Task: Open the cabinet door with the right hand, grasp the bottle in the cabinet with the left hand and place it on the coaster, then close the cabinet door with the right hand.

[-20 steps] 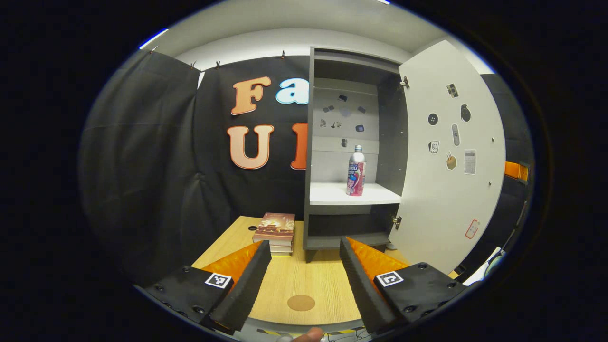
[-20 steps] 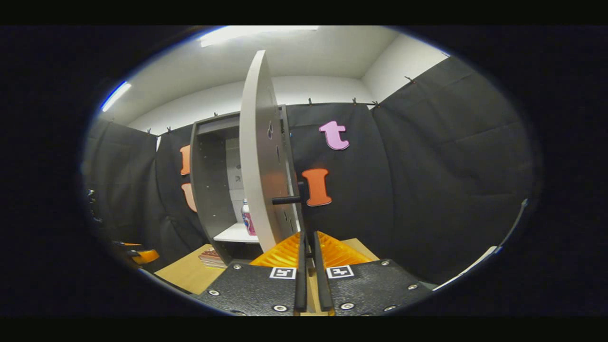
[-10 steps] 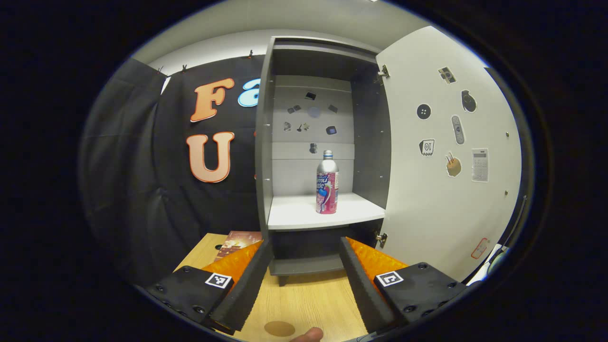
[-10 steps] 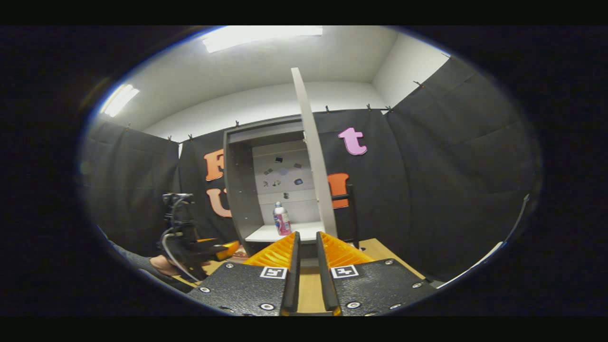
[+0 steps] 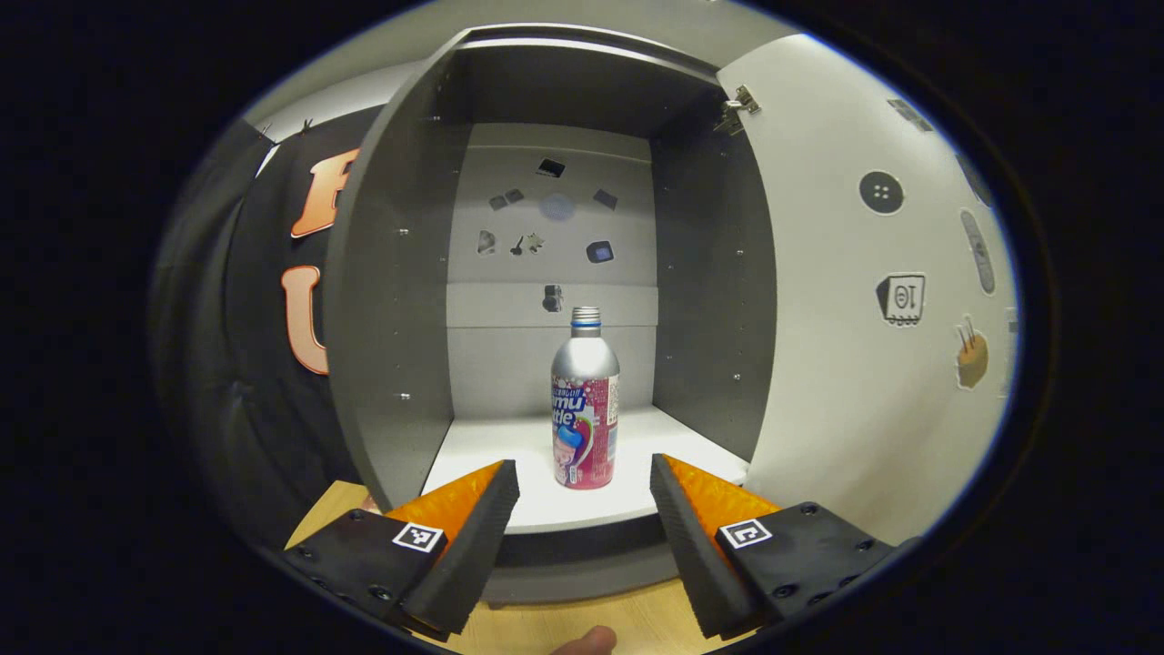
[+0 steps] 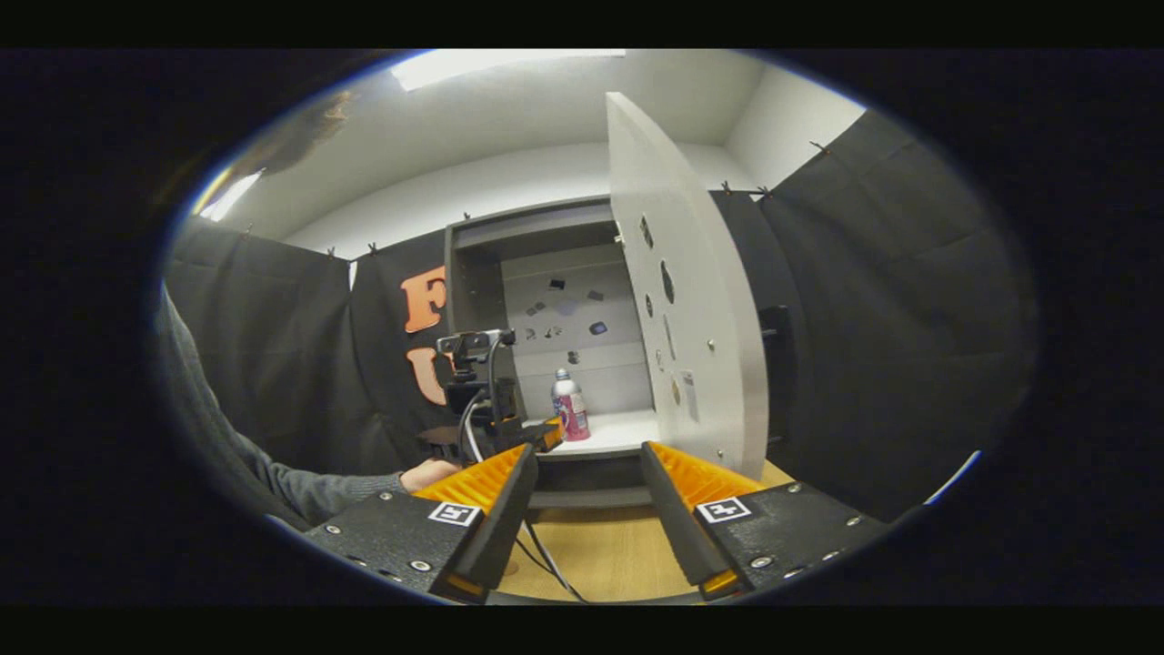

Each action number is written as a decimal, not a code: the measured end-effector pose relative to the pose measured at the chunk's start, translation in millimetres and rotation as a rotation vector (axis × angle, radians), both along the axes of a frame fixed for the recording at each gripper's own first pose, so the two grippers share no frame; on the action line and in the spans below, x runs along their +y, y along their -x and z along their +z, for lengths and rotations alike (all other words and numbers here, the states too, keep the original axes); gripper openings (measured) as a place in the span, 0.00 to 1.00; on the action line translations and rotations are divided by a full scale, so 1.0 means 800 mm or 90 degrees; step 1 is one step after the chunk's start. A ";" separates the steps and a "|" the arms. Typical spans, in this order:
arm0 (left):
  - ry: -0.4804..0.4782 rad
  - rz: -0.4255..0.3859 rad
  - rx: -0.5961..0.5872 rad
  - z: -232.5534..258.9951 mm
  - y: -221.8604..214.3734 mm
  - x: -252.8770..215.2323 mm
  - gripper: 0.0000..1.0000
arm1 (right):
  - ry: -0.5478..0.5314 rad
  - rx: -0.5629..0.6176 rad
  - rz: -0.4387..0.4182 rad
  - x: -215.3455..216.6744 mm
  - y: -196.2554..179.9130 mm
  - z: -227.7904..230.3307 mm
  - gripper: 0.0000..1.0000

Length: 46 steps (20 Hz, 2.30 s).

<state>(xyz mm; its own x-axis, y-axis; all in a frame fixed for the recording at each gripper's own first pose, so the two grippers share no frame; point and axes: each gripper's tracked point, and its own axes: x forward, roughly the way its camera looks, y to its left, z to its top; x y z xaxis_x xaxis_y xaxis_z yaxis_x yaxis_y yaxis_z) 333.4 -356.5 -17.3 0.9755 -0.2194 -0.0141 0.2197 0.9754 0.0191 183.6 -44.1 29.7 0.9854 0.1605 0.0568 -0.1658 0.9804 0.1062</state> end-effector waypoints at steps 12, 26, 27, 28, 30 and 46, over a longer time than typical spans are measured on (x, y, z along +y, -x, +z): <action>-0.013 -0.009 -0.025 0.005 -0.152 -0.035 0.94 | 0.025 0.106 -0.054 0.008 -0.073 -0.055 0.78; -0.012 0.015 -0.038 -0.010 0.045 0.040 0.86 | -0.016 0.134 -0.008 0.022 -0.007 -0.089 0.78; -0.015 0.017 -0.032 -0.022 0.065 0.048 0.85 | -0.022 0.139 -0.002 0.023 0.002 -0.095 0.78; -0.019 0.020 -0.030 -0.033 0.084 0.056 0.86 | -0.030 0.145 0.004 0.026 0.010 -0.102 0.78; -0.029 0.024 -0.002 -0.074 0.117 0.071 0.86 | -0.042 0.164 0.020 0.031 0.026 -0.120 0.78; -0.067 0.110 0.149 -0.361 0.235 0.171 0.85 | -0.011 0.313 0.073 0.042 0.072 -0.222 0.78</action>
